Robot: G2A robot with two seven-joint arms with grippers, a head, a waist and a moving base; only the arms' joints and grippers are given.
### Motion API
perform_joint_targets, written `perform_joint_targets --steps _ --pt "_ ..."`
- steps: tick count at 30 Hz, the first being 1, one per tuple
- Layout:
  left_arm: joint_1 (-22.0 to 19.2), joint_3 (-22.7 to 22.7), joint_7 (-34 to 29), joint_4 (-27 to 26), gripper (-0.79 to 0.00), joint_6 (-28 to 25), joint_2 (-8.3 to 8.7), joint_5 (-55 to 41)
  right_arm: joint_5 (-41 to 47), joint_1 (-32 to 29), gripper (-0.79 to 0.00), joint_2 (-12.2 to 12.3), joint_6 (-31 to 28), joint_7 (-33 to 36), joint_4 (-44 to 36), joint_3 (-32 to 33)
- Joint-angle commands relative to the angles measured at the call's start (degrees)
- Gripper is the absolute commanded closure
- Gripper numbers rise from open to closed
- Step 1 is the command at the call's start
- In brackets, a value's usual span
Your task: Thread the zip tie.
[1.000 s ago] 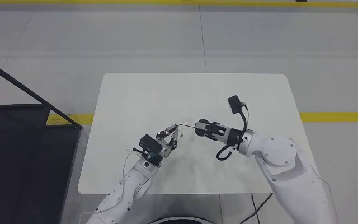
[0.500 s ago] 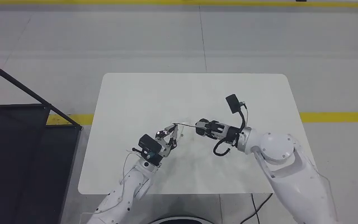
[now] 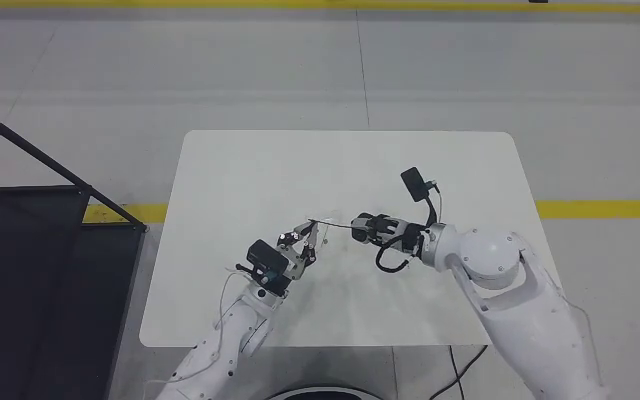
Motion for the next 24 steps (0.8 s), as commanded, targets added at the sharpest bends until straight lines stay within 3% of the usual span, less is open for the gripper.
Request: perform_joint_targets --steps 1,8,24 --pt "0.04 0.02 0.12 -0.02 0.0 0.27 -0.07 0.32 -0.63 0.32 0.0 0.01 0.88 -0.03 0.05 -0.31" --pt "0.22 0.23 0.95 0.12 0.0 3.75 -0.35 3.42 -1.99 0.95 0.0 0.05 2.28 0.14 -0.05 -0.95" --pt "0.13 0.68 1.94 1.16 0.0 5.14 -0.92 6.22 -2.32 -2.77 0.0 0.7 -8.37 1.31 -2.31 0.78"
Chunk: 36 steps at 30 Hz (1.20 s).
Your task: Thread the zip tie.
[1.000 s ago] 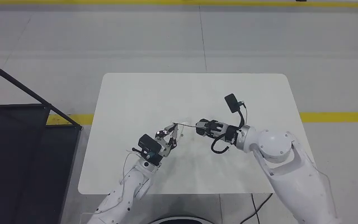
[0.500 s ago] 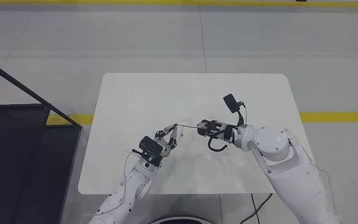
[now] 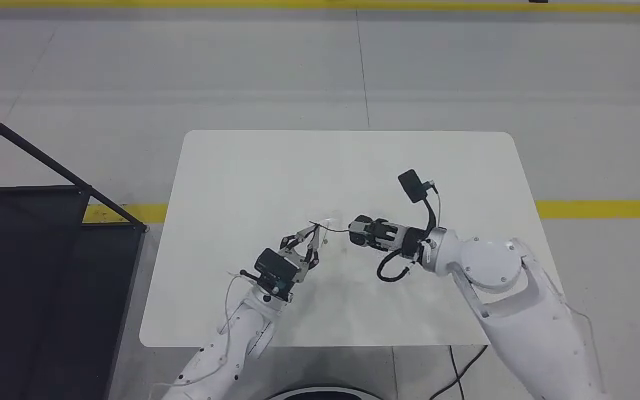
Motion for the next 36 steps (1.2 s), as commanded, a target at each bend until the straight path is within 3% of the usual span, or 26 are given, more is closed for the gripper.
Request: perform_joint_targets --steps 1,6,14,21,28,36 --pt "0.05 -0.07 0.08 0.01 0.0 -0.15 -0.03 0.25 -0.2 -0.63 0.0 0.13 -1.31 0.18 -0.23 0.35" --pt "0.1 -0.13 0.24 0.1 0.0 -0.88 -0.06 1.07 0.74 -1.41 0.0 0.16 -3.09 -0.38 -0.59 0.91" --pt "-0.21 0.02 -0.57 0.85 0.0 -1.29 -0.29 1.6 5.13 -4.06 0.0 0.39 -11.78 0.34 -0.6 3.36" --pt "-0.44 0.16 -1.07 1.18 0.0 -1.48 -0.5 1.97 7.1 -5.36 0.0 0.6 -15.89 1.88 -0.34 4.57" --pt "-0.72 0.35 -1.6 1.36 0.0 -1.99 -0.67 2.58 7.88 -5.38 0.0 0.72 -16.87 2.87 0.09 5.02" --pt "-0.48 0.35 -1.12 1.12 0.0 -3.17 -0.65 3.87 6.39 -4.0 0.0 0.51 -12.48 0.88 0.24 3.53"
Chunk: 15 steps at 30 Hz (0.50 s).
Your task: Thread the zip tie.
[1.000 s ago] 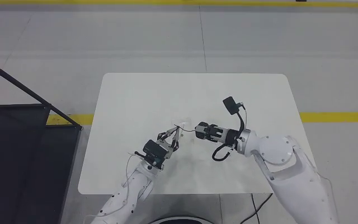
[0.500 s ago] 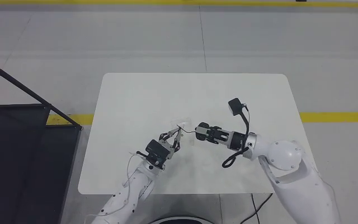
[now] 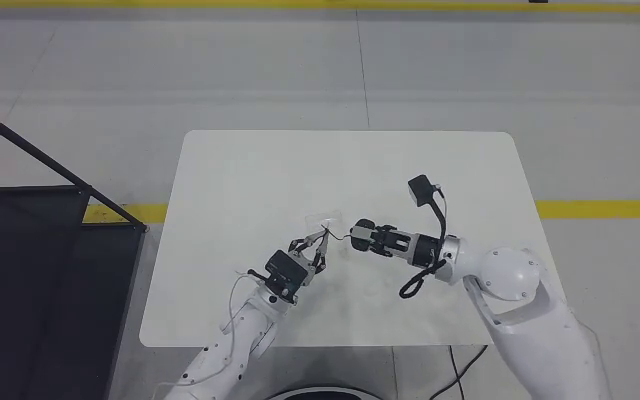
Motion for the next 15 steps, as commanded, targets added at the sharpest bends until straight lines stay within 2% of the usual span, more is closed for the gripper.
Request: perform_joint_targets --steps 1,7,15 --pt "0.12 -0.11 0.12 -0.08 0.0 -0.35 0.04 0.33 -0.28 0.25 0.0 -0.07 0.49 -0.37 -0.13 -0.49" --pt "0.32 -0.36 0.09 -0.31 0.0 -1.38 0.08 0.54 -0.28 0.55 0.0 -0.12 0.65 -0.45 0.01 -0.83" --pt "0.52 -1.67 -0.35 -1.07 0.0 -6.0 0.19 -3.75 -0.48 0.48 0.0 -0.06 0.35 0.01 -0.21 -0.86"
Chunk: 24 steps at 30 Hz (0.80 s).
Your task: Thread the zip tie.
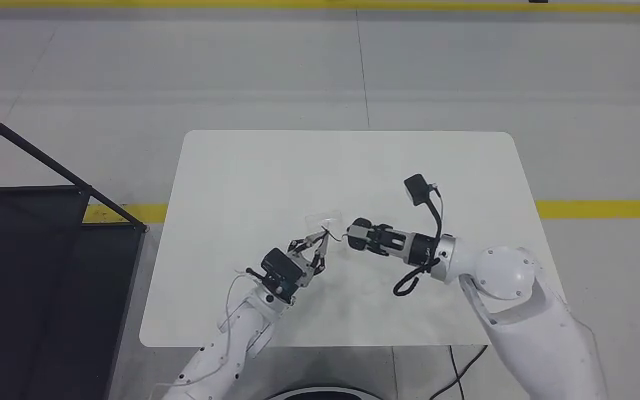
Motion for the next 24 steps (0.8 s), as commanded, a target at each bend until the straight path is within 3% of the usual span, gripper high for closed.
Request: perform_joint_targets --steps 1,7,8,9,13,14,24 --pt "0.01 -0.32 -0.3 -0.19 0.0 -1.1 0.04 -0.84 -0.03 -0.14 0.0 0.04 -0.31 0.21 -0.13 0.1" --pt "0.18 -0.71 -1.06 -0.69 0.0 -1.4 0.02 -1.64 0.1 -0.7 0.0 0.18 -0.92 0.5 -0.41 0.64" --pt "0.2 -0.7 -1.08 -0.86 0.0 -1.71 -0.03 -2.29 0.09 -0.77 -0.04 0.2 -0.76 0.39 -0.4 0.74" --pt "0.21 -0.9 -0.99 -0.95 0.0 -1.73 -0.05 -2.9 -0.05 -0.8 -0.289 0.23 -0.51 0.45 -0.47 0.82" --pt "0.46 -1.56 -0.6 -1.35 0.0 -1.14 -0.09 -4.01 -0.87 -0.93 -0.588 0.44 1.08 1.0 -0.93 1.43" --pt "0.56 -1.71 -0.47 -1.44 0.0 -1.02 -0.1 -4.29 -0.99 -1.0 -0.628 0.49 1.49 1.23 -1.06 1.61" --pt "1.07 -2.29 0.05 -2.04 0.0 0.11 -0.2 -4.51 0.0 -0.59 -0.643 0.64 3.79 2.33 -1.25 1.86"
